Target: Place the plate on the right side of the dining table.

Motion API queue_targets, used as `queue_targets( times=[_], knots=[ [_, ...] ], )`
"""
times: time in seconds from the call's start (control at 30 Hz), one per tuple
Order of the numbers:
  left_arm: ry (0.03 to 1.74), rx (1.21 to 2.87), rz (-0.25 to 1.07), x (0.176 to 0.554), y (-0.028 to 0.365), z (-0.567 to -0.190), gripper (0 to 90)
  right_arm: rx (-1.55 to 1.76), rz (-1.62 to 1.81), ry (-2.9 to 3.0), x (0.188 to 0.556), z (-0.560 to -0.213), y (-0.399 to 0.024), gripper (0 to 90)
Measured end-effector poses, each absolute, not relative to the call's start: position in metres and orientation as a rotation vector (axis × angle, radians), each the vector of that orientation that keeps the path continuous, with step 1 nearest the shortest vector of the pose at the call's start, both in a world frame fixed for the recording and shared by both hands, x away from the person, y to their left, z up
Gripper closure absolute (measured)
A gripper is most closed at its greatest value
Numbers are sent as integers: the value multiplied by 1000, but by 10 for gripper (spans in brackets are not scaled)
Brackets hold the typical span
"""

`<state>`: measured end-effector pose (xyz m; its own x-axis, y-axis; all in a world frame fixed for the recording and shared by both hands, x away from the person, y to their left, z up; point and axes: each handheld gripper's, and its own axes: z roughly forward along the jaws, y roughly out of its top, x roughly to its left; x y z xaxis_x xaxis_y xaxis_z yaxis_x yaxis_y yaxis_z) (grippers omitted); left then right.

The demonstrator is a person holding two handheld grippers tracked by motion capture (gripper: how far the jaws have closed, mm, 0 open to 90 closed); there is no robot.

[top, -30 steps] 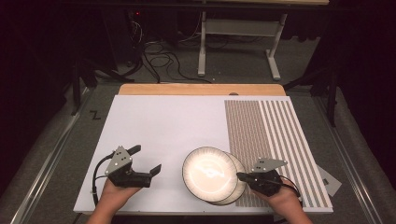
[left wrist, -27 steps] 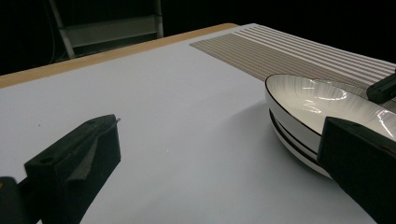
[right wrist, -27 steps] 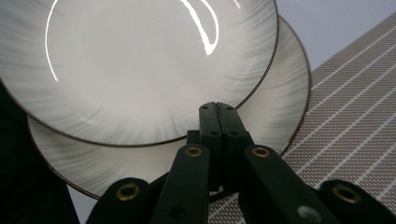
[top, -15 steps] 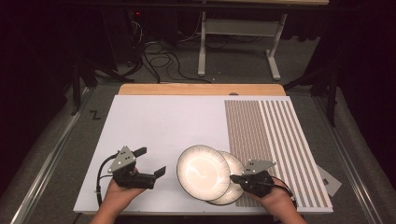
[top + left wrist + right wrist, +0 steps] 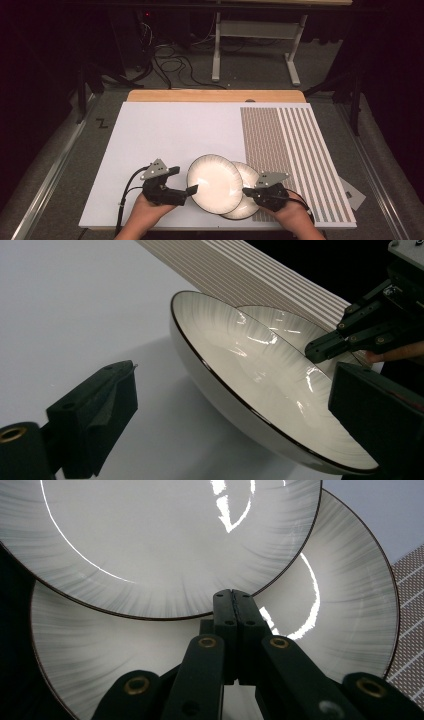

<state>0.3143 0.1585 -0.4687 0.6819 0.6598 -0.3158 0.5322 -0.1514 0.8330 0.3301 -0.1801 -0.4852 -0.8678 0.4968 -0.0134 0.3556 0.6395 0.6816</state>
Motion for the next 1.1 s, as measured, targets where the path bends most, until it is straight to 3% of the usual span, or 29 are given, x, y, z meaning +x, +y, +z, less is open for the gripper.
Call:
queue_targets(
  times=[0.33,0.9,1.1],
  knots=[
    [1030,1867,-7,324,141,-480,216,697,1045,2662,330,-485,-180,900],
    [1150,1908,-51,333,133,-480,497,695,1045,2658,330,-485,-179,900],
    [1177,1924,-39,333,132,-478,543,695,1038,2656,330,-485,-180,900]
  ],
)
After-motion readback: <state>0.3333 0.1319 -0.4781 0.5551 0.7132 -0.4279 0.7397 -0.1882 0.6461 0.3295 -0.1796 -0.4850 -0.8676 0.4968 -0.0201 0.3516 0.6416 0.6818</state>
